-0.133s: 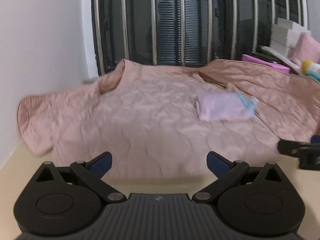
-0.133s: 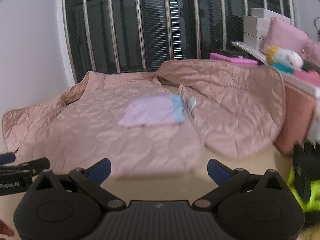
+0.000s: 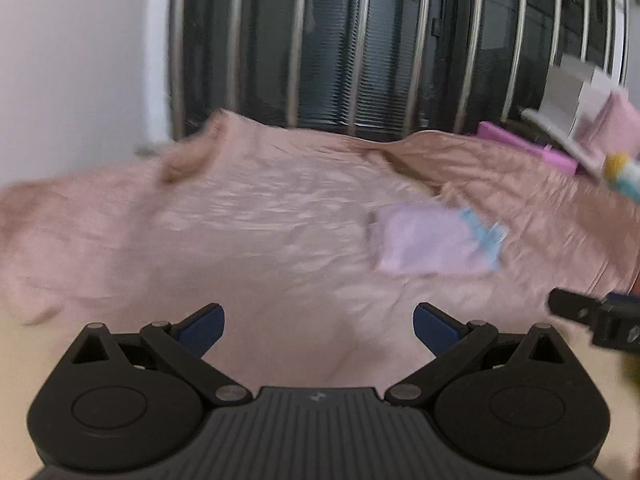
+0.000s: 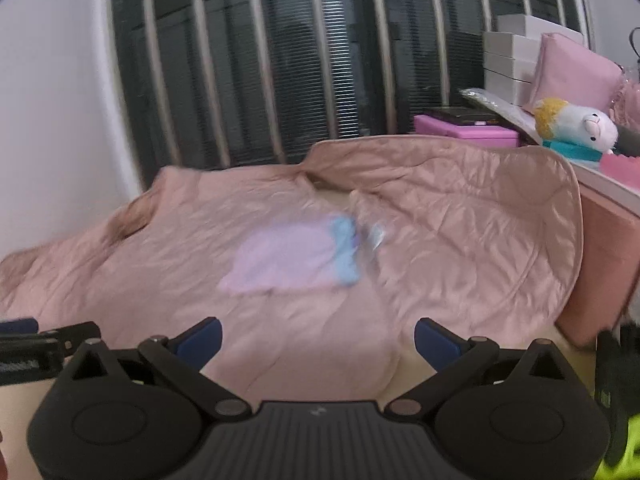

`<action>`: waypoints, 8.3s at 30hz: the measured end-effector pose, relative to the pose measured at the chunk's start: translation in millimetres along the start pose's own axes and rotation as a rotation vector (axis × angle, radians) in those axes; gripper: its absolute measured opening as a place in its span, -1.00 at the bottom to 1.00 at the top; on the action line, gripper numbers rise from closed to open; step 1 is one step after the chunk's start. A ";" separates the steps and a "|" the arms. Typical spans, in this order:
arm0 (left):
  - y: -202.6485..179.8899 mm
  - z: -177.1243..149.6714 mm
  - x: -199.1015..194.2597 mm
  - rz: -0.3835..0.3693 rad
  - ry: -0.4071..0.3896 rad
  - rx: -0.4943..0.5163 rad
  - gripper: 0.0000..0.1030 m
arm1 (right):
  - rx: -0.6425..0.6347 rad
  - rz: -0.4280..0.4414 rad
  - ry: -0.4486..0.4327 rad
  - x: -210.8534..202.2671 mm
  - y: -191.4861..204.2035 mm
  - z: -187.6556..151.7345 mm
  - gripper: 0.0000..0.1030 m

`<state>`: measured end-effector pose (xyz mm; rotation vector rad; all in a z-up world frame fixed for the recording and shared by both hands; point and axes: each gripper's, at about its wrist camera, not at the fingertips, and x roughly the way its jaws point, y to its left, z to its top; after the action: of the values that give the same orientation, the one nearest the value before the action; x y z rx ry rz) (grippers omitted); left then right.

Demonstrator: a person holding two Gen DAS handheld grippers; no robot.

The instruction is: Fold clothes

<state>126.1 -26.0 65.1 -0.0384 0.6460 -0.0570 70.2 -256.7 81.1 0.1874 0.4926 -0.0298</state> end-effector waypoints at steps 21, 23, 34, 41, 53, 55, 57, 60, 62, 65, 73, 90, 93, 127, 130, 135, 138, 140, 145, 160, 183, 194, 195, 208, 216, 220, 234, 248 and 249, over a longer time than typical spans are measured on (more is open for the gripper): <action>-18.9 96.6 198.3 -0.296 0.204 -0.326 0.01 | 0.239 0.195 0.193 203.7 -43.0 106.6 0.45; -19.4 97.2 212.1 -0.326 0.235 -0.344 -0.13 | 0.218 0.198 0.231 218.2 -37.6 102.6 0.27; -11.2 98.1 212.7 -0.454 0.169 -0.421 -0.84 | 0.186 0.255 0.191 226.7 -9.8 102.9 -0.88; 16.9 120.2 139.2 -0.588 -0.135 -0.442 -0.84 | 0.147 0.417 -0.014 151.4 19.2 147.2 -0.89; 61.9 134.8 108.6 -0.622 -0.289 -0.567 -1.00 | 0.118 0.745 -0.136 85.5 17.8 163.0 0.59; 64.5 135.4 107.9 -0.663 -0.301 -0.577 -1.00 | 0.122 0.611 -0.082 102.2 13.0 159.9 0.60; 59.4 139.4 104.2 -0.663 -0.309 -0.525 -1.00 | 0.144 0.537 -0.025 121.1 9.4 152.1 0.54; 47.2 138.5 110.0 -0.547 -0.224 -0.452 -0.58 | 0.115 0.454 0.069 145.2 17.7 141.2 0.53; 45.0 138.7 111.4 -0.422 -0.175 -0.433 0.11 | 0.036 0.474 0.138 154.0 34.9 137.0 0.53; 48.8 136.9 107.9 -0.235 -0.154 -0.406 0.22 | -0.159 0.566 0.277 167.7 60.7 112.2 0.72; 68.4 137.7 99.6 -0.099 -0.150 -0.433 0.55 | -0.227 0.442 0.344 215.5 89.0 78.1 -0.81; 76.4 132.5 114.3 -0.026 -0.104 -0.451 0.60 | -0.623 0.699 0.112 140.9 138.0 54.0 0.40; 76.4 132.9 116.0 -0.018 -0.096 -0.442 0.60 | -0.772 0.638 0.211 157.6 167.8 23.3 0.09; -44.2 99.2 189.4 -0.136 0.128 0.084 -0.83 | -0.070 0.211 -0.070 181.0 -39.5 129.8 0.15; 7.2 110.6 173.9 -0.111 0.039 -0.071 -0.85 | -0.166 0.336 -0.009 184.4 -20.8 124.1 0.16; 90.0 113.6 147.2 0.103 -0.071 -0.345 -0.88 | -0.286 0.408 0.158 210.2 14.4 98.3 -0.32; 125.2 110.0 136.3 0.153 -0.102 -0.480 -0.84 | -0.299 0.349 0.196 223.7 22.9 88.9 -0.95; 127.0 111.1 137.2 0.102 -0.077 -0.469 -0.65 | -0.276 0.289 0.169 223.7 18.6 89.9 -0.95; 58.0 121.1 160.2 -0.090 -0.014 -0.262 0.44 | -0.124 0.109 0.009 205.7 -7.5 104.0 -0.97; -29.8 98.4 192.5 -0.143 0.075 0.128 -0.89 | -0.042 0.242 -0.069 184.5 -14.9 107.9 -0.19; 72.2 117.1 167.6 -0.120 -0.034 -0.275 0.19 | 0.272 0.390 0.230 226.5 38.2 91.5 -0.03; 67.4 116.5 169.3 -0.059 -0.037 -0.273 0.54 | 0.050 0.429 0.247 224.9 56.5 88.2 -0.94; 67.8 116.2 171.0 -0.045 -0.032 -0.280 0.60 | 0.063 0.474 0.204 212.7 53.1 96.6 -0.94; 48.8 112.9 186.1 -0.217 0.043 -0.293 0.81 | 0.186 1.030 0.070 140.9 11.1 138.1 -0.94; 56.3 111.8 191.7 -0.065 0.075 -0.334 0.83 | -0.279 -0.019 0.365 203.7 36.0 99.5 -0.46; 60.6 112.7 189.4 -0.077 0.065 -0.341 0.83 | -0.120 0.184 0.355 197.4 20.0 108.6 -0.22; 20.2 114.4 185.0 -0.244 0.059 -0.164 0.83 | -0.563 0.655 0.393 173.3 101.8 53.9 -0.85; -7.6 110.3 151.5 -0.338 0.053 0.101 0.83 | -0.676 0.669 0.388 147.1 87.0 58.3 0.18; -11.6 110.0 149.0 -0.317 0.049 0.127 0.82 | -0.661 0.638 0.393 151.1 83.6 59.6 0.18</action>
<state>310.7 -45.2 64.0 -0.0165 0.6793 -0.4060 237.3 -183.1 75.5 -0.3125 0.7876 0.7984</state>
